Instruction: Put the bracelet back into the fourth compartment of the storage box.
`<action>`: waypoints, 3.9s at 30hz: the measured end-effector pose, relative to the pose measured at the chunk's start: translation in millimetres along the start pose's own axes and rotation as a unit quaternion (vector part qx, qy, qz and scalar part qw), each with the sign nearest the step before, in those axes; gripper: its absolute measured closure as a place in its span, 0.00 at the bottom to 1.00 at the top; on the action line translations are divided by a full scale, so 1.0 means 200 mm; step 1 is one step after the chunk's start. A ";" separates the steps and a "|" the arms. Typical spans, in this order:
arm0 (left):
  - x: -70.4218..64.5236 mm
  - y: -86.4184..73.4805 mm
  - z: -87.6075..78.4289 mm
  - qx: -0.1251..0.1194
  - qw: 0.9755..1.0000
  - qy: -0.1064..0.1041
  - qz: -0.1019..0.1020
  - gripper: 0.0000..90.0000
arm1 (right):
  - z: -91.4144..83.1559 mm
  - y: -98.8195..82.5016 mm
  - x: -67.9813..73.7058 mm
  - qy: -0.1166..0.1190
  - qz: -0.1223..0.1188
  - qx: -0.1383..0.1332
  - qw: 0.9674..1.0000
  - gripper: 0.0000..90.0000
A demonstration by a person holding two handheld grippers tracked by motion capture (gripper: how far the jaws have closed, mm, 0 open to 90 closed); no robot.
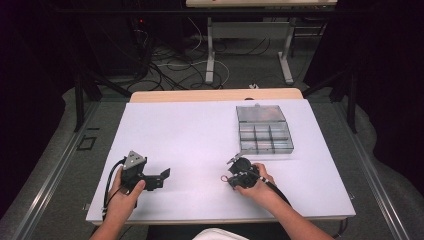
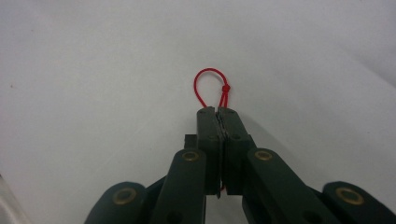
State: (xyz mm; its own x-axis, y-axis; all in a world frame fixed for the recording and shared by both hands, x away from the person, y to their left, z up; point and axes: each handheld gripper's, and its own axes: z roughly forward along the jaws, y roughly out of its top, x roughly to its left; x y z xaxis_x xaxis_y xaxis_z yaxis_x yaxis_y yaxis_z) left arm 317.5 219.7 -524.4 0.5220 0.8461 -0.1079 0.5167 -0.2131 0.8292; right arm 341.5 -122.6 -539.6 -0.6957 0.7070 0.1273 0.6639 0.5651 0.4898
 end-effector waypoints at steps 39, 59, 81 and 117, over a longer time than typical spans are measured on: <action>0.00 0.00 0.00 0.002 1.000 -0.001 0.000 0.01 | -0.04 0.00 -0.05 0.005 0.026 -0.024 0.999 0.99; 0.00 0.00 0.00 0.007 1.000 -0.004 -0.003 0.01 | -0.09 -0.01 -0.10 -0.015 0.052 -0.073 0.996 0.99; 0.00 0.00 0.00 0.006 1.000 -0.004 -0.003 0.01 | -0.15 -0.02 -0.16 -0.026 0.059 -0.117 0.991 0.99; 0.00 0.00 0.00 0.006 1.000 -0.005 -0.004 0.01 | -0.23 -0.01 -0.25 -0.060 0.054 -0.179 0.981 0.99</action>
State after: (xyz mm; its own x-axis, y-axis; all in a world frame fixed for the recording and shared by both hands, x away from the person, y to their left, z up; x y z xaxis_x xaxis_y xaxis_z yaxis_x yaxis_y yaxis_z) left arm 318.0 219.0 -525.0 0.5241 0.8430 -0.1208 0.5293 -0.2114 0.8217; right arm 361.9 -177.9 -507.9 -0.5760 0.8109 0.1033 0.5779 0.3145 0.7531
